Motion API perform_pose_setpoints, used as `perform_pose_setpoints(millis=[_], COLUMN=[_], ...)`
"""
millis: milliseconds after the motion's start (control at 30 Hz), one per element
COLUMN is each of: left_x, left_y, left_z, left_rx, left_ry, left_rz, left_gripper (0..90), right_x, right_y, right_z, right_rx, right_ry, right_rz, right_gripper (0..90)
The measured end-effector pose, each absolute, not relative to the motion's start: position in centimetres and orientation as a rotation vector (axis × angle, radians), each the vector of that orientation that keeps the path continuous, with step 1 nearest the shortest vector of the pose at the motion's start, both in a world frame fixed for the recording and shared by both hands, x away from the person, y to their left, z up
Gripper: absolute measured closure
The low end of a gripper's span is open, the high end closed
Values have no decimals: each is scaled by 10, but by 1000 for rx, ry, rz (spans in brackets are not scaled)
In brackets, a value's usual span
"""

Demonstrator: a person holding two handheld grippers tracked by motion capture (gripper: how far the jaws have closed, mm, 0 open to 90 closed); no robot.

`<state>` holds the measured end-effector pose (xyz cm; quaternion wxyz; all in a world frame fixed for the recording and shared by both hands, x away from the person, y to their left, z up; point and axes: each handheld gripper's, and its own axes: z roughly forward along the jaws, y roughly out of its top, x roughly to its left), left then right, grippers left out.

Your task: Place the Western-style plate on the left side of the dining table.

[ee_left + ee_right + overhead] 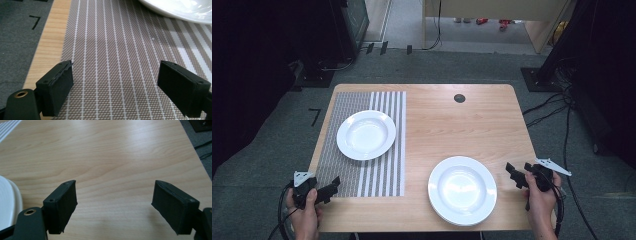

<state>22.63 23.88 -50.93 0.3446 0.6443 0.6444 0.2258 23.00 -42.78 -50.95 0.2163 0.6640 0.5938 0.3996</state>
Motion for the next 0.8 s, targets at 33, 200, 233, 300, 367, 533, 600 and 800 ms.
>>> perform_pose_setpoints(millis=[33, 200, 233, 300, 367, 533, 600, 800], left_x=[225, 222, 221, 221, 220, 219, 219, 219], left_y=[240, 246, 247, 248, 247, 243, 241, 237], left_z=[-510, -512, -512, -513, -514, -516, -517, -518], left_rx=[1671, 1673, 1672, 1674, 1680, 1712, 1732, 1779], left_ry=[1676, 1692, 1695, 1694, 1691, 1683, 1676, 1664], left_rz=[590, 601, 603, 605, 614, 662, 687, 731], left_gripper=[133, 133, 133, 133, 133, 133, 131, 130], right_x=[228, 222, 221, 219, 216, 211, 210, 210], right_y=[-430, -438, -440, -443, -445, -444, -443, -432], right_z=[-511, -516, -517, -519, -520, -524, -524, -525], right_rx=[1845, 1854, 1856, 1855, 1858, 1812, 1807, 1743], right_ry=[1645, 1645, 1645, 1643, 1649, 1681, 1686, 1736], right_rz=[1100, 1062, 1054, 1037, 1022, 922, 915, 789], right_gripper=[195, 189, 188, 188, 184, 180, 179, 166])
